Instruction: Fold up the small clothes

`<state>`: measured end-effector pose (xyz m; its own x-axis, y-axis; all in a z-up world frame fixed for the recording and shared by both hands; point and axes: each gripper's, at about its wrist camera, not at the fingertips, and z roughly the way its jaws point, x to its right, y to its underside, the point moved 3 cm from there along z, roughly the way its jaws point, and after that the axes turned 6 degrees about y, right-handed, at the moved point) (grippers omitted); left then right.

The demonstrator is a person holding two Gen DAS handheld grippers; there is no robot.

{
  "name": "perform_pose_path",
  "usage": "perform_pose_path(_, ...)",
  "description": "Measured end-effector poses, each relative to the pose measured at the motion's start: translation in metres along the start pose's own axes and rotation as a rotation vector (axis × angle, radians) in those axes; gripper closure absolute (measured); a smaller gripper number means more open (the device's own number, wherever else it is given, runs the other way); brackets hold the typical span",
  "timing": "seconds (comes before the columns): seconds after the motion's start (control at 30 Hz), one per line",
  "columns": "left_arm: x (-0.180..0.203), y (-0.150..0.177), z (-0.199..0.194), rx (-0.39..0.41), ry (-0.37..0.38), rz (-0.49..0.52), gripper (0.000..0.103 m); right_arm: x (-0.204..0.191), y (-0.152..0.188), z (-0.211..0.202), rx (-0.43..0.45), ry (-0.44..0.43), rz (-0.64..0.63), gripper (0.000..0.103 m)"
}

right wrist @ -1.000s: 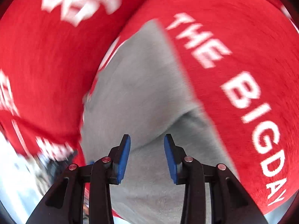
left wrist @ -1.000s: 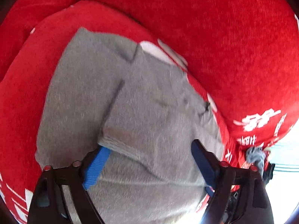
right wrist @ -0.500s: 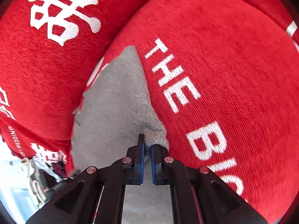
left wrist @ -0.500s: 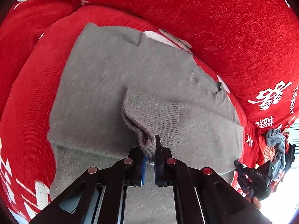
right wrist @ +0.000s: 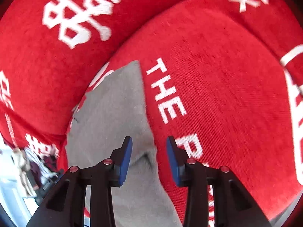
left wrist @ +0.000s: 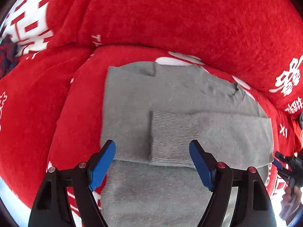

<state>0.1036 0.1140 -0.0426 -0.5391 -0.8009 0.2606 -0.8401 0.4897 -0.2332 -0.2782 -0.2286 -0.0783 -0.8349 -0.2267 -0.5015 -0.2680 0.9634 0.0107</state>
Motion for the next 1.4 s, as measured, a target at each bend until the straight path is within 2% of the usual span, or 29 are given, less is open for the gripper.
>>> perform_pose_path(0.03,0.006,-0.001,0.003,-0.004,-0.003,0.006,0.023,0.001,-0.001,0.009,-0.043,-0.016,0.018,0.063)
perform_pose_path(0.07,0.01,-0.001,0.005,-0.002,-0.002,0.01,0.023,-0.004,-0.001,0.015,-0.057,-0.02,0.005,0.079)
perform_pose_path(0.1,0.012,-0.002,0.006,0.001,-0.008,0.014,0.023,-0.012,-0.001,0.016,-0.073,0.01,-0.048,0.087)
perform_pose_path(0.2,0.017,-0.001,0.02,-0.012,-0.083,0.046,0.023,-0.033,0.001,0.016,-0.048,0.163,-0.225,0.087)
perform_pose_path(0.23,0.014,0.002,0.028,-0.031,-0.129,0.064,0.023,-0.032,0.001,0.018,-0.047,0.207,-0.251,0.087)
perform_pose_path(0.3,0.006,0.009,0.039,-0.071,-0.201,0.092,0.023,-0.034,0.0,0.02,-0.043,0.218,-0.267,0.088)
perform_pose_path(0.33,0.002,0.011,0.036,-0.053,-0.179,0.094,0.023,-0.036,0.0,0.02,-0.04,0.229,-0.274,0.088)
perform_pose_path(0.43,-0.006,0.014,0.028,-0.057,-0.2,0.088,0.023,-0.042,0.006,0.012,-0.015,0.3,-0.307,0.082)
perform_pose_path(0.57,-0.014,0.016,0.02,-0.063,-0.2,0.051,0.023,-0.052,0.015,-0.001,0.03,0.372,-0.326,0.081)
perform_pose_path(0.73,-0.022,0.011,0.002,-0.016,-0.192,0.038,0.023,-0.066,0.026,-0.017,0.067,0.336,-0.351,0.081)
perform_pose_path(0.9,-0.047,0.006,0.017,-0.052,-0.228,0.004,0.023,-0.079,0.027,0.003,0.041,0.319,-0.377,0.081)
perform_pose_path(0.97,-0.056,0.01,0.022,-0.061,-0.253,0.011,0.023,-0.077,0.03,0.016,0.017,0.342,-0.397,0.081)
perform_pose_path(1.03,-0.063,0.013,0.022,-0.045,-0.241,0.011,0.023,-0.071,0.032,0.026,0.0,0.358,-0.423,0.082)
perform_pose_path(1.17,-0.074,0.013,0.018,-0.043,-0.238,-0.005,0.023,-0.073,0.036,0.024,0.005,0.38,-0.482,0.083)
perform_pose_path(1.27,-0.077,0.014,0.013,-0.049,-0.233,-0.016,0.023,-0.072,0.041,0.018,-0.01,0.418,-0.469,0.079)
perform_pose_path(1.4,-0.072,0.016,0.002,-0.051,-0.236,-0.004,0.023,-0.066,0.047,0.001,-0.005,0.386,-0.402,0.079)
